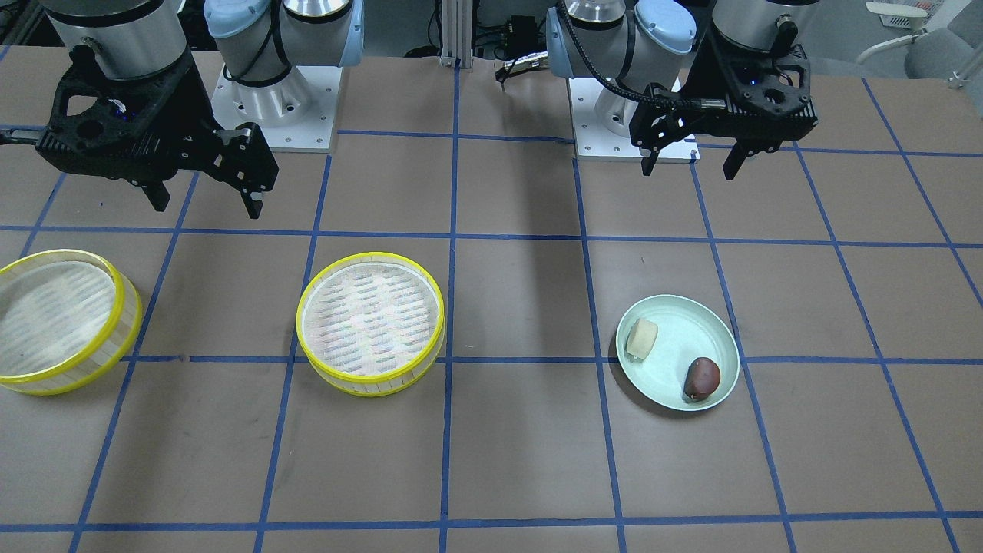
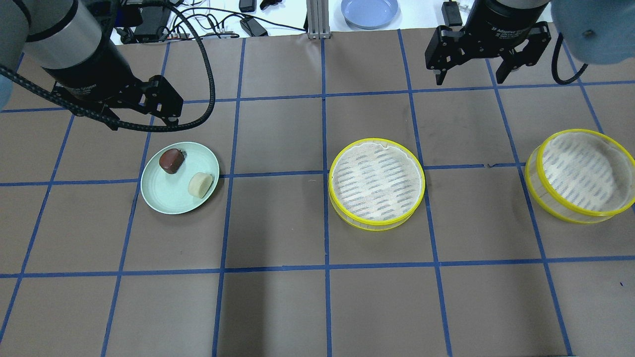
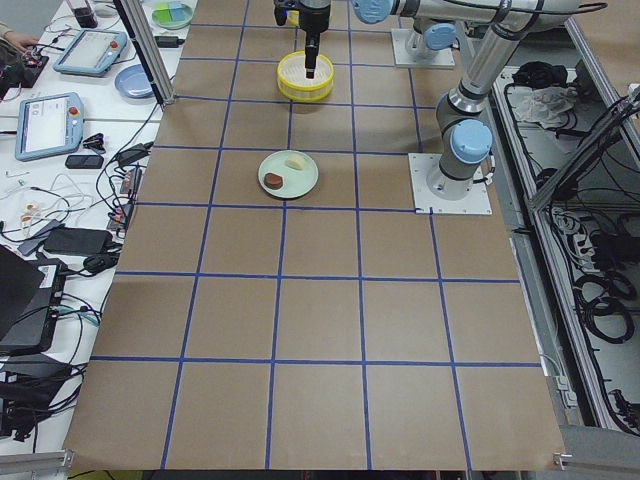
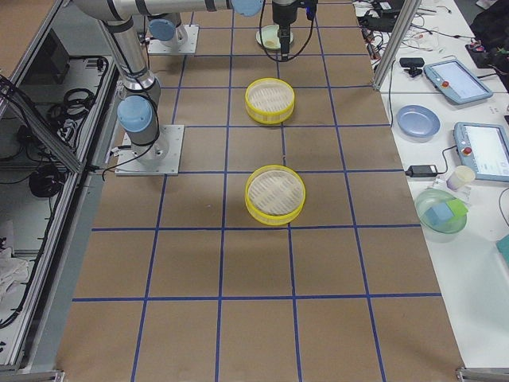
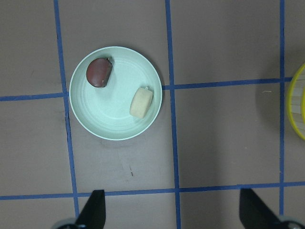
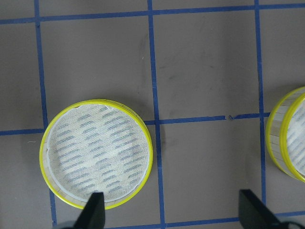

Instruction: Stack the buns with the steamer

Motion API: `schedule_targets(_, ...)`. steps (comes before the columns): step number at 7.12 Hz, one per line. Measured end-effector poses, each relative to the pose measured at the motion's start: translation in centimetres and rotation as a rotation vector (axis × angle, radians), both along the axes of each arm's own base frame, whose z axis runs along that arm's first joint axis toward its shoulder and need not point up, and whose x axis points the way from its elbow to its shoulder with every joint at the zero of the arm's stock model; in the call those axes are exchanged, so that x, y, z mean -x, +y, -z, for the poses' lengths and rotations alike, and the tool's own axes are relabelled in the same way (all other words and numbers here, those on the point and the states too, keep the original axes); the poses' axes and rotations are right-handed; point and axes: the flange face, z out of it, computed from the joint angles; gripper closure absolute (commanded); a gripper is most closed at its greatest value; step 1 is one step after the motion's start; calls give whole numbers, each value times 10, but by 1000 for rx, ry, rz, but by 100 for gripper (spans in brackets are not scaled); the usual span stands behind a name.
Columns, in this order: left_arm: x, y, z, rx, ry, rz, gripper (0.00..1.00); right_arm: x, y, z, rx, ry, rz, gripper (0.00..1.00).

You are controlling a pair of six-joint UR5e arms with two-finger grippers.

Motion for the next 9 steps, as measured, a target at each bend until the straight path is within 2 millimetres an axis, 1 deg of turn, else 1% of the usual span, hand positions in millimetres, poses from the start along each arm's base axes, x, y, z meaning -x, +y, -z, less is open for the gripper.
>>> schedule_targets(4, -1, 1, -1, -3, -4, -1, 0, 1, 0, 0, 1, 4, -1, 0)
schedule_targets(6, -9, -3, 3, -12, -6, -9, 0, 5, -4, 2, 0, 4, 3, 0)
schedule_targets(7, -11, -5, 8, -22, -6, -2, 0, 6, -5, 2, 1, 5, 4, 0)
schedule_targets(8, -13, -7, 18, -38, -6, 22, 0, 8, -6, 2, 1, 6, 5, 0)
schedule_targets(9, -15, -12, 34, -48, -7, 68, 0, 9, -7, 3, 1, 8, 8, 0)
